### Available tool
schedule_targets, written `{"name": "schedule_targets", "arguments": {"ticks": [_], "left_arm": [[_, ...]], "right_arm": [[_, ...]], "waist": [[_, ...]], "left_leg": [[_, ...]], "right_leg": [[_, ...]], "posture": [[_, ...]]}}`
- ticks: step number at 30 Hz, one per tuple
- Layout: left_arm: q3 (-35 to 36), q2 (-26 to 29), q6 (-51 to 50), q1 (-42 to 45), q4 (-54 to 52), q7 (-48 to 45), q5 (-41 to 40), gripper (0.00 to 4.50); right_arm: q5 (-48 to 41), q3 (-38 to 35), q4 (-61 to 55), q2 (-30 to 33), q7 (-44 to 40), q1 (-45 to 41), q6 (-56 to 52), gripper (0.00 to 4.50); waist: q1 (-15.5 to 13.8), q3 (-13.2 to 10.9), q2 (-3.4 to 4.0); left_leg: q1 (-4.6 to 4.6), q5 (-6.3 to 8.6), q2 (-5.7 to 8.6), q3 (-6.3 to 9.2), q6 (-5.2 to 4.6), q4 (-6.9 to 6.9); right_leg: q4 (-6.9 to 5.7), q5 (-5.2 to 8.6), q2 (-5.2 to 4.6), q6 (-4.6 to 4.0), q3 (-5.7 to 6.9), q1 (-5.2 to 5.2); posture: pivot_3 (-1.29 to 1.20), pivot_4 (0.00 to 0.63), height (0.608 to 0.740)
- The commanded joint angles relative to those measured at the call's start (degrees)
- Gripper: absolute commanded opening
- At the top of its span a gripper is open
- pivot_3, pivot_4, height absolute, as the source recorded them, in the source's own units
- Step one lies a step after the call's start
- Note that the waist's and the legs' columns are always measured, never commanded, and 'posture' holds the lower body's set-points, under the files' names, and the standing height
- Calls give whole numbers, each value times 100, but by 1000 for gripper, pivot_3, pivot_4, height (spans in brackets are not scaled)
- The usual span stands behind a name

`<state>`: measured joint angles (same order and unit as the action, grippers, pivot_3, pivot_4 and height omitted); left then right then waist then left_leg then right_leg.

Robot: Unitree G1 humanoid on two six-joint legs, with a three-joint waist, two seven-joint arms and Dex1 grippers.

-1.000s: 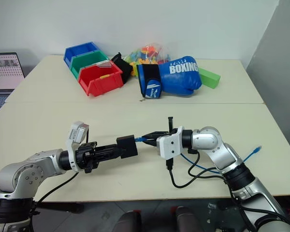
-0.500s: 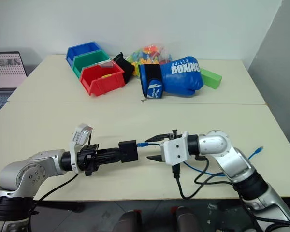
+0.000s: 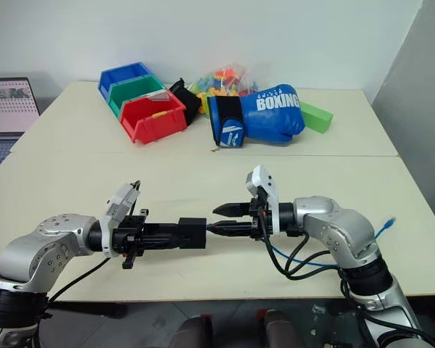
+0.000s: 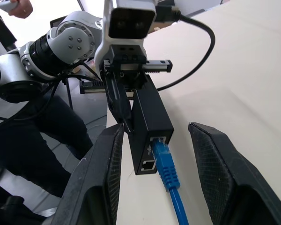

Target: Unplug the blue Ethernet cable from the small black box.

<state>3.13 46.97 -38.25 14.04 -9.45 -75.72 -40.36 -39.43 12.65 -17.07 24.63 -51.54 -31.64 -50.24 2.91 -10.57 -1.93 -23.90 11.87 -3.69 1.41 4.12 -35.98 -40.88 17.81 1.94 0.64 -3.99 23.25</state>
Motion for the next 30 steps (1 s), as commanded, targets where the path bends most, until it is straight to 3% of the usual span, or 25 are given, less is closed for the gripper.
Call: {"name": "schedule_targets", "arguments": {"ticks": [1,30], "left_arm": [[292,79,72,-100,-270,2,-154,783],[418,96,-118,-197,-590,285,-282,782]], "right_arm": [[-173,18,59,-107,-106,-113,-132,2307],[-27,116,390,-200,-391,-257,-63,2307]], "waist": [[5,0,0],[28,0,0]], "left_leg": [[0,0,0,0,0,0],[0,0,-1,1,0,1]], "right_leg": [[0,0,0,0,1,0],[0,1,1,1,2,1]], "posture": [[0,150,740],[0,150,740]]}}
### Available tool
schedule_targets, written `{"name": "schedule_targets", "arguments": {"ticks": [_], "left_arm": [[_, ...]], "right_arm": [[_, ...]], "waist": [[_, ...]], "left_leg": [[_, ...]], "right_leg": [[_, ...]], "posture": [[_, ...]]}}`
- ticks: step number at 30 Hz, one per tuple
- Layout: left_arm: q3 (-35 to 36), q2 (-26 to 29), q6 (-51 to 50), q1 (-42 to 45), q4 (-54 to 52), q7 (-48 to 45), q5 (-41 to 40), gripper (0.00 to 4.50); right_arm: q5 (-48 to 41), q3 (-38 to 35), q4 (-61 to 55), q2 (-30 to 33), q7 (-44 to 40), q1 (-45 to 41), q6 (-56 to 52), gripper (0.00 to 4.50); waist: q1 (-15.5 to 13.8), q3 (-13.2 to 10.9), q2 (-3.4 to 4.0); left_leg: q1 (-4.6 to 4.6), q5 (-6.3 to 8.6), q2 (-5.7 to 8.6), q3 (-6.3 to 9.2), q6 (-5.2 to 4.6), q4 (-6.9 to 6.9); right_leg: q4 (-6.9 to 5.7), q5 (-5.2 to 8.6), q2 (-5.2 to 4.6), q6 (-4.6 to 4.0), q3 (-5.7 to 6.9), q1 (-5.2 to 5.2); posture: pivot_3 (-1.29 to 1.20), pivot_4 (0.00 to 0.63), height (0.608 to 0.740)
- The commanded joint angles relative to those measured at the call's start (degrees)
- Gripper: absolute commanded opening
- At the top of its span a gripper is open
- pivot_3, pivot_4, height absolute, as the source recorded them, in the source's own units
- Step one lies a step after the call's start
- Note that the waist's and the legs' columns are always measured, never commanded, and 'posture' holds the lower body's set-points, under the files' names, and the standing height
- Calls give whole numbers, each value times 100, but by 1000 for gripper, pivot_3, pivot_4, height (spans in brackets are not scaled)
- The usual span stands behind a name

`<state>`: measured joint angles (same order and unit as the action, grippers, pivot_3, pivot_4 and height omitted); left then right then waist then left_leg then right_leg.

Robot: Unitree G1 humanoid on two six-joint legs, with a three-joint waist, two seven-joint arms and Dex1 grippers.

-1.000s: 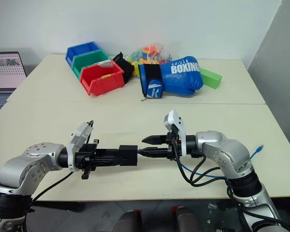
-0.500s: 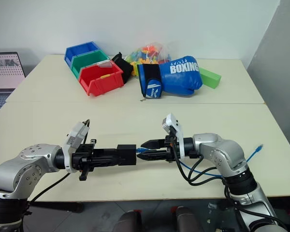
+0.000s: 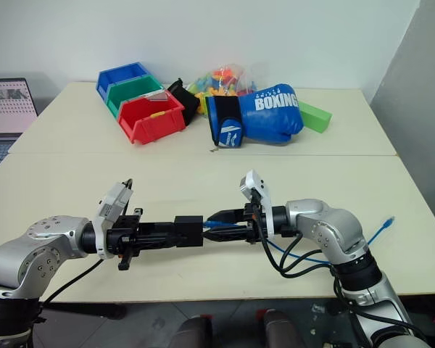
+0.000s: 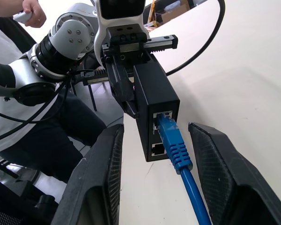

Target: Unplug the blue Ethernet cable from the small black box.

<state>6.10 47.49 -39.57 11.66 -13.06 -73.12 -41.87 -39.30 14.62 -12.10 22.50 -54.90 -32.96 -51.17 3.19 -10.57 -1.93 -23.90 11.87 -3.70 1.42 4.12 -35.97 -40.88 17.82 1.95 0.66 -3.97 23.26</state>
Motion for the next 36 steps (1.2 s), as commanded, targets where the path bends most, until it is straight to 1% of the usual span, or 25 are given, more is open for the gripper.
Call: {"name": "schedule_targets", "arguments": {"ticks": [1,4,5,6,7,10,13,24,30,36], "left_arm": [[115,37,11,42,-239,35,-131,782],[94,19,-3,50,-263,61,-135,782],[92,15,-8,53,-267,67,-139,782],[89,11,-15,58,-270,76,-146,782],[83,12,-14,61,-272,76,-145,782],[85,31,-15,59,-276,63,-146,782],[57,54,19,43,-282,35,-105,782],[35,147,160,-173,-304,-134,4,781],[240,249,364,-432,-13,-138,168,781],[573,323,453,-706,214,-28,131,778]], "right_arm": [[-37,-79,-106,15,-55,-125,30,2307],[-35,-70,-97,20,-59,-129,19,2307],[-33,-67,-94,22,-62,-131,18,1947],[-43,-69,-91,22,-64,-132,1,1802],[-55,-71,-90,20,-66,-133,-13,1560],[-119,-106,-88,-9,-51,-141,-84,681],[-108,-76,-99,34,-117,-148,-107,59],[-218,-94,-32,179,-361,-178,-373,30],[-233,-206,51,519,-533,-62,-561,29],[-63,-226,29,882,-498,226,-338,29]], "waist": [[0,0,0],[-1,0,0],[0,0,0],[0,0,0],[0,0,0],[0,0,0],[0,0,0],[1,0,0],[1,0,1],[1,-3,3]], "left_leg": [[0,0,0,0,0,0],[0,0,0,0,0,0],[0,0,0,0,0,0],[0,0,0,0,0,0],[0,0,0,0,0,0],[0,0,0,0,0,0],[0,0,0,0,0,0],[0,0,0,-1,0,1],[0,0,0,-1,0,1],[0,0,0,-2,-1,1]], "right_leg": [[0,0,0,0,0,0],[0,0,0,0,0,0],[0,0,0,0,0,0],[0,0,0,0,0,0],[0,0,0,0,0,0],[0,0,0,0,0,0],[0,0,0,0,0,0],[0,0,0,0,0,1],[1,0,0,0,-1,1],[2,1,-1,-1,0,5]], "posture": [[0,150,740],[0,150,740],[0,150,740],[0,150,740],[0,150,740],[0,150,740],[0,150,740],[0,150,740],[0,150,740],[0,150,740]]}}
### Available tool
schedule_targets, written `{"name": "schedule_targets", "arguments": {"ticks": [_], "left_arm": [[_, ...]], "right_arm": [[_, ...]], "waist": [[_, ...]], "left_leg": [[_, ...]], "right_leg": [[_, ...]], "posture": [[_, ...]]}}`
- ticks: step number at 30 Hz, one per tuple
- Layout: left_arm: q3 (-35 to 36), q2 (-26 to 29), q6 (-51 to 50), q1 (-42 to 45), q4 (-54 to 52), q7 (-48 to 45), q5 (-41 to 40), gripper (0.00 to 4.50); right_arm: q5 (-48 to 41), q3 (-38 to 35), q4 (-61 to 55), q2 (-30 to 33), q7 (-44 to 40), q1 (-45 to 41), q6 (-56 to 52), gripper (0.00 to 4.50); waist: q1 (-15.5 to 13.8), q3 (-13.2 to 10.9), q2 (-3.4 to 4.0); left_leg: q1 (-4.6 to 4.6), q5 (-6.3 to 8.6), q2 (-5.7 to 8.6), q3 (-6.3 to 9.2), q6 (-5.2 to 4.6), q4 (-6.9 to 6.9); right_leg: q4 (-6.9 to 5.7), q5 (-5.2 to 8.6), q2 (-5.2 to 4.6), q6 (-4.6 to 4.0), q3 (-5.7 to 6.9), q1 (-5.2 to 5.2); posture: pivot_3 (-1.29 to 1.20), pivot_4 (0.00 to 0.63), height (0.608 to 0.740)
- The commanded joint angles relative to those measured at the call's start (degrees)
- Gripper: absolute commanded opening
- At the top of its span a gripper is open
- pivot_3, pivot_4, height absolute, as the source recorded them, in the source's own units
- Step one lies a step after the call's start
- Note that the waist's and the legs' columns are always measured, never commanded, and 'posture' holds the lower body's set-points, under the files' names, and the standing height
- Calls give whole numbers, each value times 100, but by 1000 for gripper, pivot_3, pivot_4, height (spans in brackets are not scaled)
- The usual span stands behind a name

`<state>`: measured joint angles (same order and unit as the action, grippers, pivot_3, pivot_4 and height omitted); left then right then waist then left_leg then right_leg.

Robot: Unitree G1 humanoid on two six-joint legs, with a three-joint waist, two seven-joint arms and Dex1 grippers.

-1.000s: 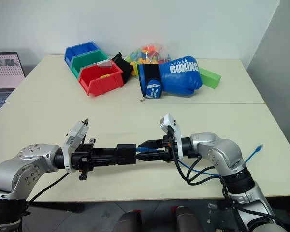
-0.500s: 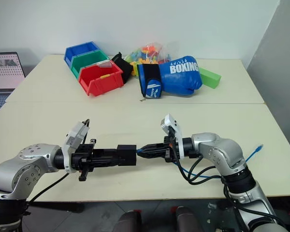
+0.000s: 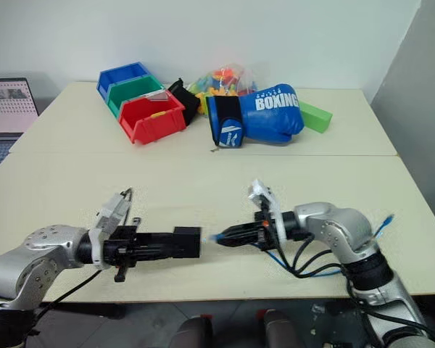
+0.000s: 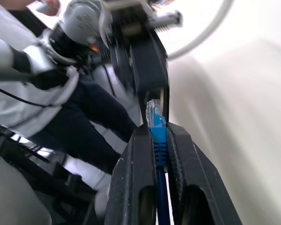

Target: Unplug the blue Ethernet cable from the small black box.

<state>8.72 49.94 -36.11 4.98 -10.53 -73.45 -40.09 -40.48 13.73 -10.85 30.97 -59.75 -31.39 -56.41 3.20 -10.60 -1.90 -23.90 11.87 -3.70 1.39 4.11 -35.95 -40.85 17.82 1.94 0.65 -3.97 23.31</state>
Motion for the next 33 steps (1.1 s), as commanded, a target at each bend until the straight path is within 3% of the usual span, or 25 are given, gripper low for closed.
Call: {"name": "schedule_targets", "arguments": {"ticks": [1,4,8,12,19,21,25,33], "left_arm": [[348,96,122,-83,-25,-5,-42,778],[446,102,135,-174,8,38,-21,778],[517,11,157,-168,100,218,22,778],[426,-101,259,-69,120,405,121,778],[250,-329,426,244,215,642,333,777],[243,-380,482,296,228,699,387,777],[286,-547,629,351,276,927,490,777],[368,-1435,1838,1110,1261,2418,1431,777]], "right_arm": [[107,-154,-76,54,14,100,250,29],[403,-320,167,-115,371,80,602,29],[1456,-473,1060,-832,1802,-471,1650,29],[2405,-579,2397,-1392,3091,-1342,2439,29],[3451,-536,5596,-1809,3964,-2528,3791,29],[3503,-656,6232,-1893,4034,-2758,3972,731],[3475,-863,6439,-1903,3874,-2883,4167,1598],[3212,-737,3489,-1366,2752,-1791,3189,3506]], "waist": [[0,-1,0],[1,-2,2],[25,-3,3],[39,-7,9],[-10,-6,7],[-3,-6,7],[9,-7,9],[-31,-8,11]], "left_leg": [[0,0,0,0,0,0],[0,0,-1,-2,0,1],[2,0,-2,-4,0,3],[-1,0,-1,-9,1,3],[-14,0,3,-13,1,8],[-14,0,5,-17,1,9],[-14,0,3,-18,1,10],[-16,0,2,-7,1,8]], "right_leg": [[0,0,0,0,-1,0],[0,0,0,0,-2,0],[-1,0,1,1,-4,2],[-5,-2,2,3,-7,10],[11,-16,-6,-24,-7,11],[11,-17,-7,-26,-7,12],[7,-19,-6,-28,-9,13],[1,-18,-6,-28,-8,12]], "posture": [[0,150,740],[0,150,740],[0,150,740],[0,150,740],[0,150,740],[0,150,740],[0,150,740],[0,150,740]]}}
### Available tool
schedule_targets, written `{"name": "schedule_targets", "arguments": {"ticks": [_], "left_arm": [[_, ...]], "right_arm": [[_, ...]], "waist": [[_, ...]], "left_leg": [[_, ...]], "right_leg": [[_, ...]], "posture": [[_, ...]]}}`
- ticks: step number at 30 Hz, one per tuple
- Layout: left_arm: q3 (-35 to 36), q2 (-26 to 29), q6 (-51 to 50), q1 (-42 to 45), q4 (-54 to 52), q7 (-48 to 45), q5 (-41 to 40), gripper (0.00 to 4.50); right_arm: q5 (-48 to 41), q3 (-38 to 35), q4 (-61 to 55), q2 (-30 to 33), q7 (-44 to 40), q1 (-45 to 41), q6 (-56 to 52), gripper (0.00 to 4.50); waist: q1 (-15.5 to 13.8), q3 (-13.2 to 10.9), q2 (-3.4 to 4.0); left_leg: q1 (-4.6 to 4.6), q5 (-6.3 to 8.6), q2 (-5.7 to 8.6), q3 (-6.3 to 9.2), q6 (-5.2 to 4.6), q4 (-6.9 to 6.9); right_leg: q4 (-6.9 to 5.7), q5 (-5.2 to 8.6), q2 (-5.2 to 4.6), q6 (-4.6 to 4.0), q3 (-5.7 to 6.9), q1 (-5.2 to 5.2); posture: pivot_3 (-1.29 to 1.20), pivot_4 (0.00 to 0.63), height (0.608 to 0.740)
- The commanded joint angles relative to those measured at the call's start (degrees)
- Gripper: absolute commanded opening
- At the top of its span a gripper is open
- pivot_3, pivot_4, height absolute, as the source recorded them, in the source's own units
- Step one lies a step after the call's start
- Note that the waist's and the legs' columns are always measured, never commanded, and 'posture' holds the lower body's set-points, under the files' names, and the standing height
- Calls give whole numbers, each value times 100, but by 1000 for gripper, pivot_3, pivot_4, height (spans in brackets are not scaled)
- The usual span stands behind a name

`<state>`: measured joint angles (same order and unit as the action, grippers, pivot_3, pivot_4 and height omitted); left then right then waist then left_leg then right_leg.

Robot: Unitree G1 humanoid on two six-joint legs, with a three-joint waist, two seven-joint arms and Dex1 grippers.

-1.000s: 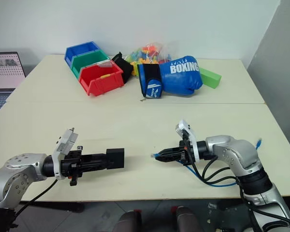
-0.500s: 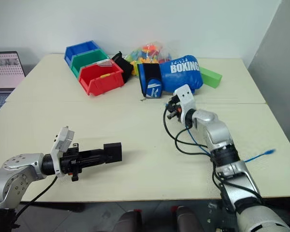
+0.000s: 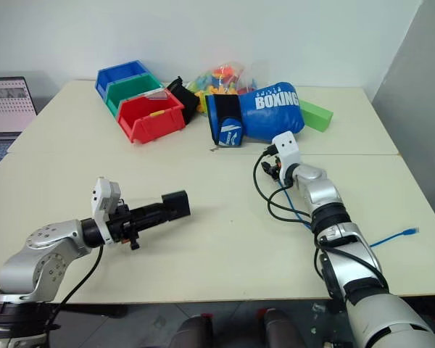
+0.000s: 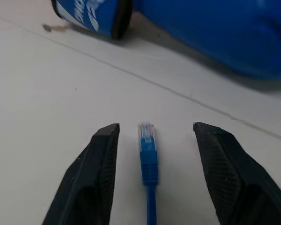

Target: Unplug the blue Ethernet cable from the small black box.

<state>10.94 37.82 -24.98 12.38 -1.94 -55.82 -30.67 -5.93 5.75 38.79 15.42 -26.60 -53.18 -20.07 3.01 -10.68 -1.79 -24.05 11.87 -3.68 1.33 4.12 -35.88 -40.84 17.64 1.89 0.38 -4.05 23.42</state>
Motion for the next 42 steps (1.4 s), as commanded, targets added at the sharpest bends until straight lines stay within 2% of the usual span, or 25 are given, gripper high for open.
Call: {"name": "schedule_targets", "arguments": {"ticks": [1,4,8,14,20,21,23,24,27,30,32,34,37,42], "left_arm": [[150,-340,986,542,661,933,692,777],[311,-731,2142,1266,1810,2006,1326,777],[239,-912,3176,1836,3048,2441,1788,777],[112,-1130,3936,2230,4526,2854,2185,777],[155,-1272,4057,2167,4983,2695,2075,777],[185,-1277,4000,2137,4985,2615,2006,1477],[201,-1265,3946,2008,4882,2464,1932,1916],[206,-1262,3923,1956,4825,2424,1906,1988],[223,-1244,3741,1712,4462,2337,1797,2727],[234,-1228,3549,1488,4093,2325,1752,3283],[235,-1097,3165,1025,3348,2355,1733,3711],[284,-879,2469,467,2332,2397,1663,3711],[407,-158,1332,-484,704,2236,1690,3711],[1026,501,472,-1086,-431,1718,929,3711]], "right_arm": [[-452,101,-2048,250,-852,570,-712,3789],[-918,345,-3759,481,-1527,1032,-1241,4313],[-1241,539,-4815,536,-1700,1146,-1921,4313],[-1419,747,-5344,401,-1599,1084,-2534,4313],[-1343,825,-5400,379,-1476,1060,-2660,4313],[-1344,826,-5407,379,-1457,1064,-2678,4340],[-1354,828,-5434,382,-1423,1087,-2706,4340],[-1363,828,-5453,385,-1409,1099,-2718,4340],[-1379,829,-5497,385,-1372,1135,-2754,4340],[-1379,827,-5510,380,-1349,1153,-2769,4340],[-1356,819,-5534,390,-1297,1230,-2757,4340],[-1318,785,-5594,446,-1229,1385,-2725,4340],[-1371,570,-5778,776,-1378,1851,-2516,4340],[-1703,61,-5913,1257,-1821,2221,-2201,4340]], "waist": [[-26,0,0],[-43,-1,1],[-26,-2,4],[-45,0,1],[-80,1,-1],[-80,1,-1],[-78,1,-1],[-72,1,-1],[-61,1,-1],[-58,1,-1],[-56,1,-1],[4,3,-4],[49,6,-10],[2,-2,0]], "left_leg": [[0,0,0,-1,0,1],[-1,0,1,0,0,-1],[0,0,-3,-1,0,-6],[-2,0,2,-1,0,-8],[-6,0,3,3,1,-10],[-6,-1,3,3,1,-10],[-5,-1,3,2,1,-10],[-5,-1,3,2,1,-10],[-4,-1,2,2,1,-9],[-4,-1,2,2,1,-9],[-2,-1,2,2,1,-9],[1,-1,-1,1,1,-8],[2,0,-7,3,2,-3],[8,-1,-2,11,2,3]], "right_leg": [[0,0,0,0,1,0],[-2,0,0,1,2,0],[-3,-2,6,7,11,0],[-2,-3,2,6,21,-3],[-2,-4,1,7,30,-3],[-3,-4,1,7,30,-3],[-3,-4,1,7,30,-3],[-3,-4,1,7,31,-3],[-3,-4,1,7,30,-3],[-3,-4,1,7,29,-3],[-4,-4,1,7,29,-4],[-2,-4,1,7,24,-8],[-1,-4,-3,5,10,-8],[-4,15,-4,28,12,-8]], "posture": [[0,150,740],[0,150,740],[0,150,740],[0,150,740],[0,150,740],[0,150,740],[0,150,740],[0,150,740],[0,150,740],[0,150,740],[0,150,740],[0,150,740],[0,150,740],[0,150,740]]}}
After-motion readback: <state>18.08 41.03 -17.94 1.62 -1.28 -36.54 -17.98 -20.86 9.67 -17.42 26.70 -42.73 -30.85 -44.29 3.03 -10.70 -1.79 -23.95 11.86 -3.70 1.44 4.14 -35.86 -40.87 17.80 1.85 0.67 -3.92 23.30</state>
